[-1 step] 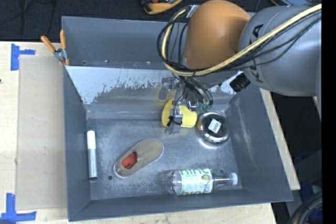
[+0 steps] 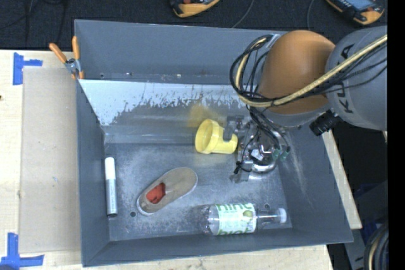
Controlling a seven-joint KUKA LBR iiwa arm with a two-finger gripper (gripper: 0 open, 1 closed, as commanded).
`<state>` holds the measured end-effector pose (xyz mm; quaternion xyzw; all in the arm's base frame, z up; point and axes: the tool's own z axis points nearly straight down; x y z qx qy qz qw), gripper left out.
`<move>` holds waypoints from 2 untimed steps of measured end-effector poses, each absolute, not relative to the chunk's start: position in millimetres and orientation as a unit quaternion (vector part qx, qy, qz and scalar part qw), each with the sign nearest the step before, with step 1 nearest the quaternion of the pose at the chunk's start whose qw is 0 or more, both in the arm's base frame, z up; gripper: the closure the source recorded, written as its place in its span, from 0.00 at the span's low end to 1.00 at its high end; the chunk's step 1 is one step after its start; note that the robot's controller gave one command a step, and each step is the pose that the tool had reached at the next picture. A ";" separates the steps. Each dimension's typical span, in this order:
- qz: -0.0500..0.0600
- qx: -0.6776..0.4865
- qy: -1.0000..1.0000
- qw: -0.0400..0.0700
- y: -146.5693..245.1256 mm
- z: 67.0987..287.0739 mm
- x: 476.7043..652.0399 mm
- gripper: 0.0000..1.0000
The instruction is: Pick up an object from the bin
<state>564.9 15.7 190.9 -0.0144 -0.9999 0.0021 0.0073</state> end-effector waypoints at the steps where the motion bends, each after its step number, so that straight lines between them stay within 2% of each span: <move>1: 0.001 -0.030 -1.000 0.009 67.6 163.2 579.1 0.00; 2: 0.002 -0.015 -1.000 0.013 117.7 71.6 571.6 0.00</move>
Offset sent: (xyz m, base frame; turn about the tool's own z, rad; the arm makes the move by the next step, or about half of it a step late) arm 0.0145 0.0482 -0.0255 0.0360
